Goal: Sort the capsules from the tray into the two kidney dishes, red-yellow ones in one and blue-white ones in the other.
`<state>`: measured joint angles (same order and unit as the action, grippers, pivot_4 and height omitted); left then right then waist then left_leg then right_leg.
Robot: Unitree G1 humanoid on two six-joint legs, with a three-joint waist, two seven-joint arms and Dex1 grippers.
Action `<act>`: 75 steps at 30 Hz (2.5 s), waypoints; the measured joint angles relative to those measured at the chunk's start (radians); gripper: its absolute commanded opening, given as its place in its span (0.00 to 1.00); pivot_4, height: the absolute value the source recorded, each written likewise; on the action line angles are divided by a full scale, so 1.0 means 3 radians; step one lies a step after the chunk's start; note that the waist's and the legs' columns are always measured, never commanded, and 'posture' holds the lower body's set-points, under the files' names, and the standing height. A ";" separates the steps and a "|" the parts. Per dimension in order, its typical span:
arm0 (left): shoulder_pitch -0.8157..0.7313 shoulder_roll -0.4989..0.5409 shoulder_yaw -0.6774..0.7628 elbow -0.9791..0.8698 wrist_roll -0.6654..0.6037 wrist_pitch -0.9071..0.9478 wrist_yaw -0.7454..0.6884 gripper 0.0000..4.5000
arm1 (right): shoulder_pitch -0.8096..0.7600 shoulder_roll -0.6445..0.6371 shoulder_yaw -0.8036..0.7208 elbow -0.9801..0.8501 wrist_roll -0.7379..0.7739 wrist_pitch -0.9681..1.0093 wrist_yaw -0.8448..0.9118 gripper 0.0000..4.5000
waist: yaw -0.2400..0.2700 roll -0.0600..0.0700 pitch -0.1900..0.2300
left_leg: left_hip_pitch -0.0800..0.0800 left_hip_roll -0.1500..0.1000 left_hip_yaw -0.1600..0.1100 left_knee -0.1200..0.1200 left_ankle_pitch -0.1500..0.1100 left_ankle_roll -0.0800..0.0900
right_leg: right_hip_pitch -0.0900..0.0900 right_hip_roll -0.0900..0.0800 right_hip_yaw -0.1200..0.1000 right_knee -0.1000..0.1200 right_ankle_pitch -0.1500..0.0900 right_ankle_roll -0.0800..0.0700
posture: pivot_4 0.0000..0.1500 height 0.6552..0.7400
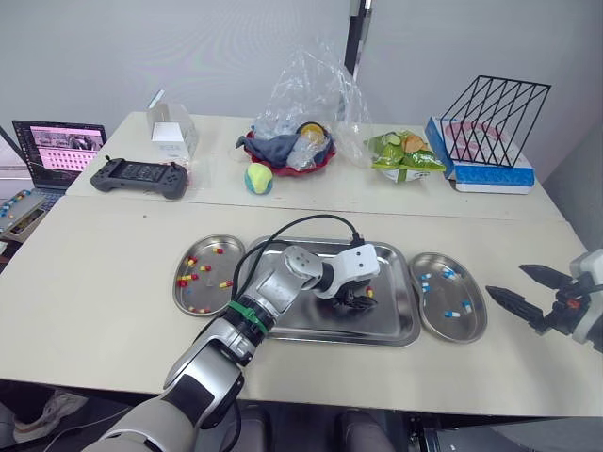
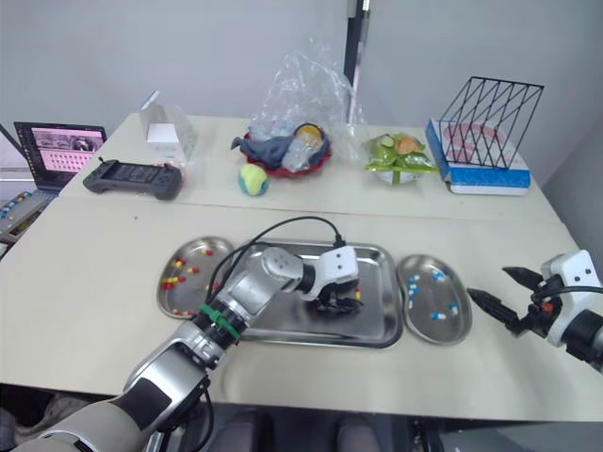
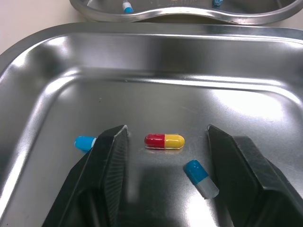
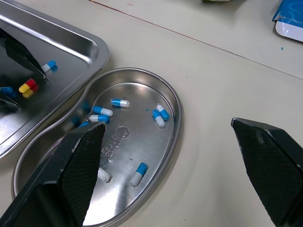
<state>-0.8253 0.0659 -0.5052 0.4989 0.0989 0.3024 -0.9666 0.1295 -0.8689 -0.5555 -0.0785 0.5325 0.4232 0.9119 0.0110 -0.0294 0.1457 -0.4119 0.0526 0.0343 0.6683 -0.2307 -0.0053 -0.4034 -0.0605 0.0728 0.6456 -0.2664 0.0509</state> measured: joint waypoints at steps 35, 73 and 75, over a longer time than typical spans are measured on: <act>-0.0129 0.1130 0.0861 -0.1036 -0.0523 0.0190 -0.0423 0.24 | -0.0261 -0.0008 0.0116 0.0172 -0.0004 -0.0002 0.0111 1.00 | -0.0090 0.0011 0.0000 | 0.0004 -0.0001 -0.0007 -0.0005 0.0000 0.0000 | -0.0001 0.0002 0.0001 0.0002 -0.0001 0.0000 | 1.00 0.92; 0.1342 0.2687 0.2441 -0.0596 -0.1172 -0.0170 -0.0470 0.99 | -0.0945 -0.0042 0.0495 0.0975 -0.0266 -0.0245 0.0509 1.00 | -0.0069 0.0012 0.0002 | 0.0000 -0.0001 -0.0006 -0.0001 0.0000 0.0000 | -0.0003 0.0000 -0.0002 0.0004 -0.0002 -0.0002 | 1.00 0.92; 0.1347 0.2688 0.2640 -0.0429 -0.1279 -0.0294 -0.0467 0.99 | -0.1005 -0.0042 0.0493 0.1045 -0.0268 -0.0296 0.0506 1.00 | -0.0077 0.0012 0.0002 | 0.0001 0.0000 -0.0006 -0.0001 0.0000 0.0000 | -0.0003 0.0000 -0.0002 0.0005 -0.0002 -0.0002 | 1.00 0.92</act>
<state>-0.4211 0.8722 0.2868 0.3702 -0.2849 0.2143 -1.1067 -0.1720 -0.8815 -0.4075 0.2350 0.4520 0.3343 1.0636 -0.0120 -0.0259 0.1462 -0.4116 0.0525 0.0323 0.6679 -0.2307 -0.0052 -0.4044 -0.0605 0.0722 0.6471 -0.2670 0.0504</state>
